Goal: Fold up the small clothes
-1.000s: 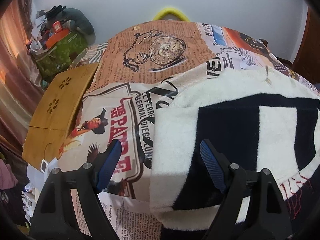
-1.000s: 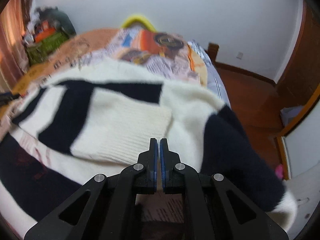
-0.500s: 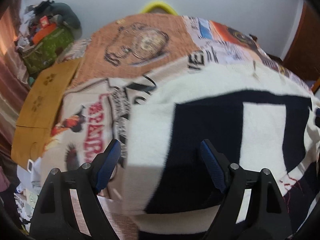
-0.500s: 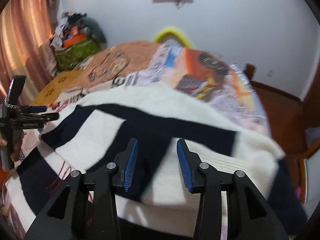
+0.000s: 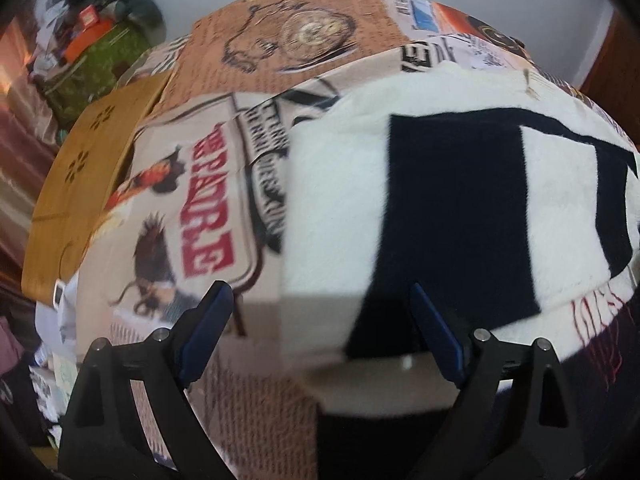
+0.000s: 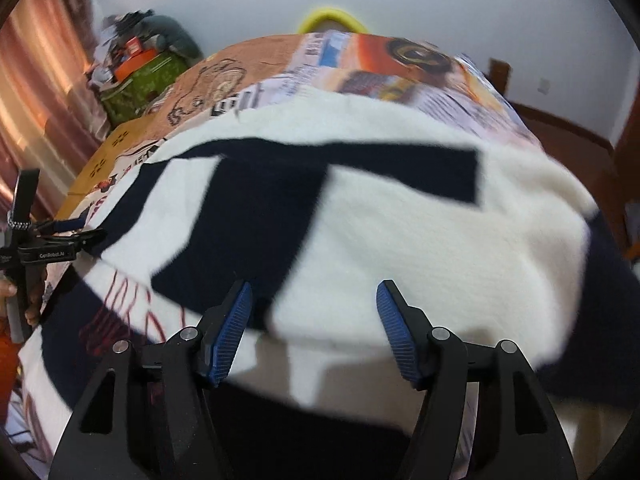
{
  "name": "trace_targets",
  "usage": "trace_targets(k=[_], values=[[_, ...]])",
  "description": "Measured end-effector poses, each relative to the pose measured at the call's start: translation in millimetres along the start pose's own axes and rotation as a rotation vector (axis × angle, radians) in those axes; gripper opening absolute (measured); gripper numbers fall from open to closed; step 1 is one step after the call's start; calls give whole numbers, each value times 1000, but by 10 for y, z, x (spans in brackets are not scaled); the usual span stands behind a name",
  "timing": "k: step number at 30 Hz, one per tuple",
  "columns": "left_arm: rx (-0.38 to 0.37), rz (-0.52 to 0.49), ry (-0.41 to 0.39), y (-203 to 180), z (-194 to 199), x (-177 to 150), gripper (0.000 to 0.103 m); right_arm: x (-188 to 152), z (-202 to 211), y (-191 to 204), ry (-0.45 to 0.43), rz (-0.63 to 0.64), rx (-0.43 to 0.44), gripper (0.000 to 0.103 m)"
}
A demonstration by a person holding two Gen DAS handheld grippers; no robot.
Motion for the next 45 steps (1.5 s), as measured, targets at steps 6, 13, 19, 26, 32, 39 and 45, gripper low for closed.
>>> trace_targets(k=[6,13,19,26,32,39,45], values=[[39,37,9,102,94,-173,91,-299,449,-309,-40,-99,-32,61],[83,36,-51,84,520,-144,90,-491,1261,-796,-199,-216,-97,63],[47,61,-124,-38,878,-67,90,-581,1436,-1151,-254,-316,-178,78],[24,53,-141,-244,1016,-83,90,-774,952,-1438,-170,-397,-189,77],[21,43,-130,-315,941,-132,90,-783,820,-1627,-163,-460,-183,34],[4,53,-129,-318,852,-163,90,-388,1301,-1745,-309,-358,-374,8],[15,38,-155,-281,856,-191,90,286,1867,-1507,-488,-217,-480,7]])
Point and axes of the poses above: each gripper's, at about its wrist camera, not at the fingertips, and z roughly against the way its jaws point, y to its left, x to its top, the point moved 8 cm from there along -z, roughly the way its jaws point, and after that the axes turned 9 degrees about -z, right-handed, at the moved point
